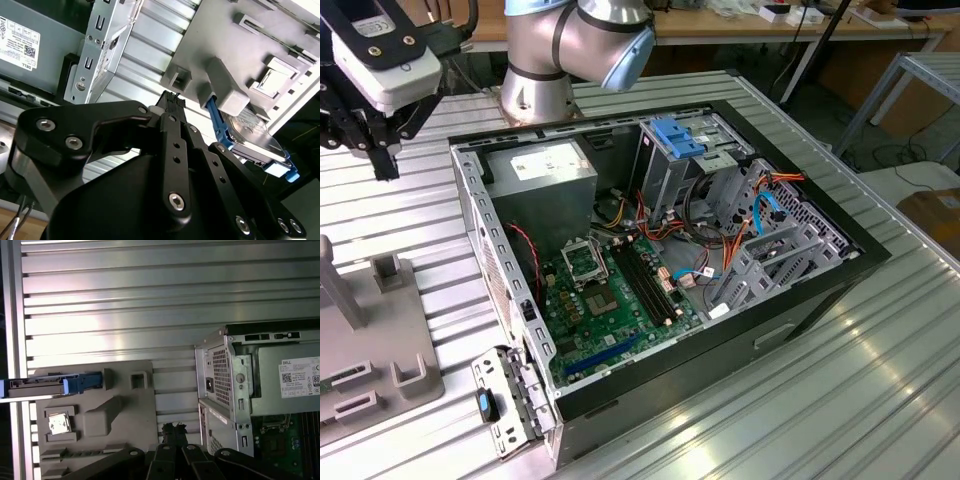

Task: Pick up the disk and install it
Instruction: 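Reach for the disk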

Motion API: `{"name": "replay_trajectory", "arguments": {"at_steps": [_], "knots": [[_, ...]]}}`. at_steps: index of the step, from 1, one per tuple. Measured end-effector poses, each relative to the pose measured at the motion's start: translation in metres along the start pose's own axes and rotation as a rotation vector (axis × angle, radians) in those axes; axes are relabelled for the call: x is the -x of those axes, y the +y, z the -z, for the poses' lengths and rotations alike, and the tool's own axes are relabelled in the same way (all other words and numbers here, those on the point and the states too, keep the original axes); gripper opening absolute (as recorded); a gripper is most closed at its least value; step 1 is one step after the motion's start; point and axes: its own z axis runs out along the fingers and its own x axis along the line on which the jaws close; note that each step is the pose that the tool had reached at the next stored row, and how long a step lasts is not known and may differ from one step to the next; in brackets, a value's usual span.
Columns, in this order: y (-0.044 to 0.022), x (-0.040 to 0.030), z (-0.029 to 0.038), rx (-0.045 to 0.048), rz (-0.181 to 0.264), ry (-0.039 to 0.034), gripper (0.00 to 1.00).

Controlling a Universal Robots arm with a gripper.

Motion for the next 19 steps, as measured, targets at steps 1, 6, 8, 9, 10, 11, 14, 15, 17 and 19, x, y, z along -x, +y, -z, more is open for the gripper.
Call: {"name": "replay_trajectory", "arguments": {"at_steps": [1,6,8,9,10,11,14,15,17,19], "knots": [[-0.0002,-0.0020,0.0000,0.0000,0.000,0.0000,0.11],[-0.0015,-0.0204,0.0005,-0.0001,0.000,0.0001,0.11],[-0.0019,-0.0250,0.0007,-0.0001,0.000,0.0001,0.11],[-0.0021,-0.0277,0.0007,-0.0001,0.000,0.0001,0.11],[-0.0023,-0.0309,0.0008,-0.0001,0.000,0.0001,0.11],[-0.0025,-0.0331,0.0008,-0.0001,0.000,0.0001,0.11],[-0.0030,-0.0397,0.0009,-0.0001,0.000,0.0001,0.11],[-0.0034,-0.0452,0.0011,0.0000,0.000,0.0001,0.11],[-0.0037,-0.0493,0.0012,-0.0001,0.000,0.0001,0.11],[-0.0046,-0.0603,0.0013,0.0000,0.000,0.0000,0.11]]}}
